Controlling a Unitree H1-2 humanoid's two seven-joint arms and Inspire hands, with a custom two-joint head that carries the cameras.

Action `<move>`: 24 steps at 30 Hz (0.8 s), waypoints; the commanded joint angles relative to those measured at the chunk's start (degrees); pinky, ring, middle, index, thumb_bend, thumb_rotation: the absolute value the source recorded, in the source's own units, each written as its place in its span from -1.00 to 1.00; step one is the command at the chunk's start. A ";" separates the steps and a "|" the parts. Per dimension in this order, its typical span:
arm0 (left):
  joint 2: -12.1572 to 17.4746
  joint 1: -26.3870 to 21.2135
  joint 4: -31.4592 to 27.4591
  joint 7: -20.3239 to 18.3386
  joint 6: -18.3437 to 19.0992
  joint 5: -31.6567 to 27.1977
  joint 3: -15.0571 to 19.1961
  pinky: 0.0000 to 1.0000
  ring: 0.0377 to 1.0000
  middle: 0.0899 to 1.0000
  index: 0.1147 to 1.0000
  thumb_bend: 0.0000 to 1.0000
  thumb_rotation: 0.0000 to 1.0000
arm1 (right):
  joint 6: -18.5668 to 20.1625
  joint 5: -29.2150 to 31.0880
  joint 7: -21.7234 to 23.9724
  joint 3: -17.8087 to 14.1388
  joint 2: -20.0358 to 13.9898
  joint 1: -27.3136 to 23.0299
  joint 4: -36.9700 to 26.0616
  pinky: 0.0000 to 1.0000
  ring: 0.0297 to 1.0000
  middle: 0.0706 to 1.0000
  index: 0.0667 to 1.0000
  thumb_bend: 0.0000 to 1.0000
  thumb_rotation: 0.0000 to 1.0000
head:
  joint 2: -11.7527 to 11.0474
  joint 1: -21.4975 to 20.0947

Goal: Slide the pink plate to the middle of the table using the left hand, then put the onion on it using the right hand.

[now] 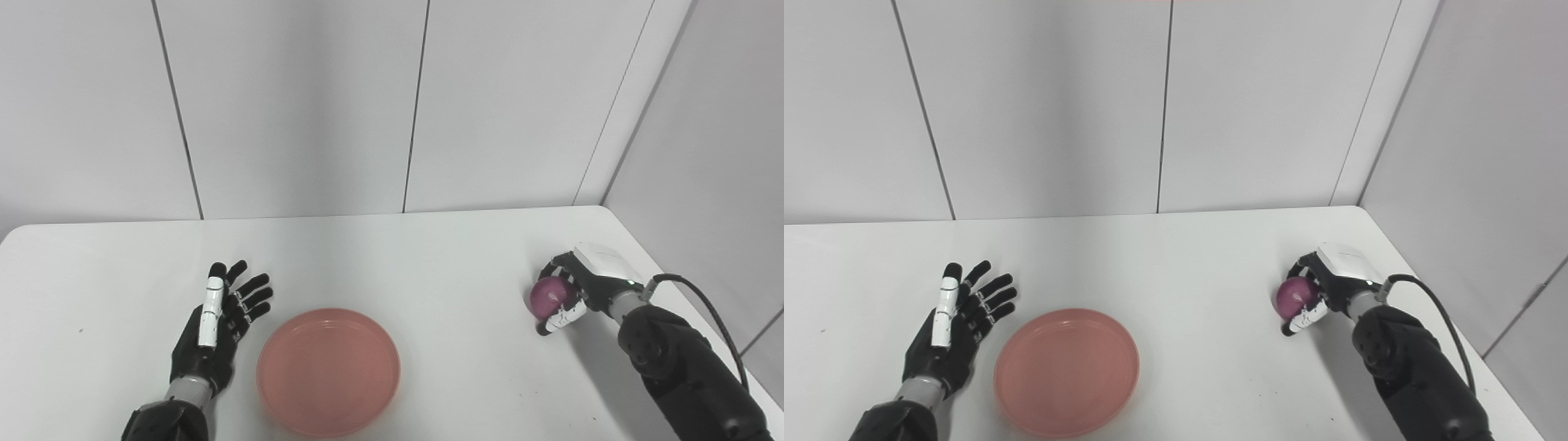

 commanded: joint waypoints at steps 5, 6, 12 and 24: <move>-0.38 1.55 1.03 0.63 3.76 0.30 -0.68 0.64 0.58 0.57 0.77 0.29 0.86 | -1.57 0.17 -0.90 0.52 -1.73 -0.12 1.28 -0.49 -0.40 -0.26 -0.04 0.13 -0.69 | 0.12 0.22; -0.35 1.53 1.19 0.57 3.60 0.28 -0.69 0.64 0.58 0.56 0.76 0.29 0.86 | -1.69 0.18 -1.02 0.60 -1.76 -0.05 1.33 -0.49 -0.40 -0.27 -0.06 0.09 -0.70 | 0.12 0.22; -0.02 1.22 1.68 0.35 3.43 0.35 -0.90 0.63 0.57 0.55 0.75 0.31 0.85 | -2.18 1.26 -2.05 0.20 -1.61 0.39 1.08 -0.58 -0.49 -0.37 -0.10 0.03 -0.72 | 0.12 0.22; -0.24 1.17 1.18 0.50 4.33 0.12 -1.37 0.63 0.59 0.58 0.76 0.28 0.86 | 0.22 3.76 3.70 -0.27 -2.91 -0.82 -8.47 -0.63 -0.57 -0.42 -0.10 0.03 -0.74 | 0.66 1.47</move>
